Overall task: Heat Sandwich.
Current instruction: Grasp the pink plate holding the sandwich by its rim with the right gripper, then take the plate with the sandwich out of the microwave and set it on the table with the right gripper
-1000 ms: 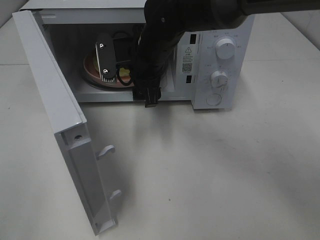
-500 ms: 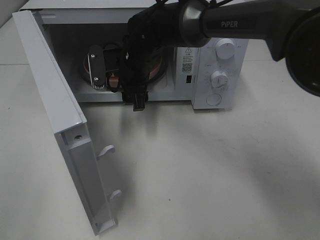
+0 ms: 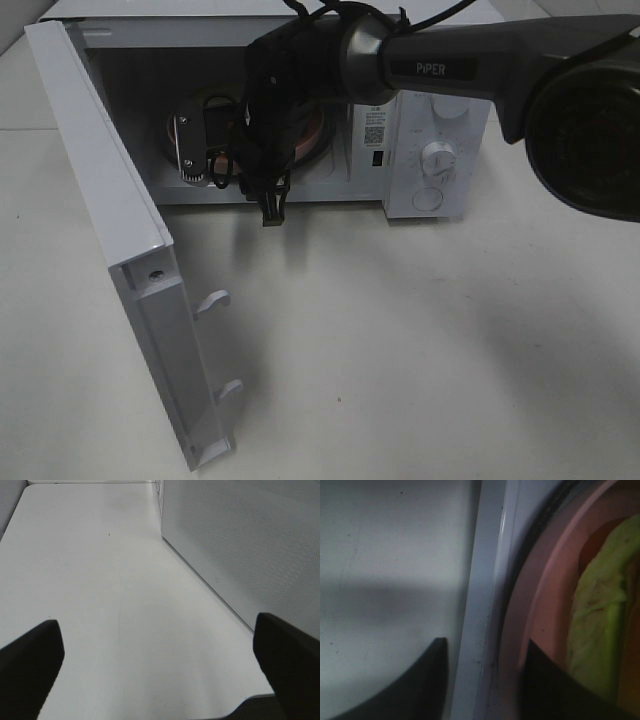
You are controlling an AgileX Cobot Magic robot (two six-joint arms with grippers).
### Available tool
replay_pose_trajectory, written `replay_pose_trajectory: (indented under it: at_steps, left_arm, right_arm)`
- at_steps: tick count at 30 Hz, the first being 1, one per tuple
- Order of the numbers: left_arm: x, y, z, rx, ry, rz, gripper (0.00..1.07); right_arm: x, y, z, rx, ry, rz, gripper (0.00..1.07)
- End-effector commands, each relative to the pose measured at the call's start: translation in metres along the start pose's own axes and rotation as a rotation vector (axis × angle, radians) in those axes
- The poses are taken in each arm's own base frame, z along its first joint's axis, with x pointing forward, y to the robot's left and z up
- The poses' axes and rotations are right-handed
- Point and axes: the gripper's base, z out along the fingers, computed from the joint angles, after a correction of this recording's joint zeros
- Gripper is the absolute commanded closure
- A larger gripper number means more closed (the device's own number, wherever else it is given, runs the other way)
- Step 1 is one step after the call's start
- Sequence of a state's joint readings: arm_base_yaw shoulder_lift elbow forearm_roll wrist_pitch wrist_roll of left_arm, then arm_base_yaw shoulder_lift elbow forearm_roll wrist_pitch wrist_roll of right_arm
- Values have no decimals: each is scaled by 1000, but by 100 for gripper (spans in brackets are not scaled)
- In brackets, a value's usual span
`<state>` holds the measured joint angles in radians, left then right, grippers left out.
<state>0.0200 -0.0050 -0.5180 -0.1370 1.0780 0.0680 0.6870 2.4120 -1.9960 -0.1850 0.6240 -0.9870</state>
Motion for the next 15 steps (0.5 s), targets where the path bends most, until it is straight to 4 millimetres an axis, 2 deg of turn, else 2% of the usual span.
replay_pose_trajectory:
  at_steps: [1,2,15]
  left_arm:
    - [1,-1,-2,1,-21,-8,9]
    - [1,-1,-2,1,-21,-8,9]
    - [1,-1,-2,1,-21,-8,9]
  right_arm:
    - [0,0,0,-12,5,16,90]
    - [1,1,-1,-26,14,16,107]
    - [2,3,-1,-48,20,-81,107]
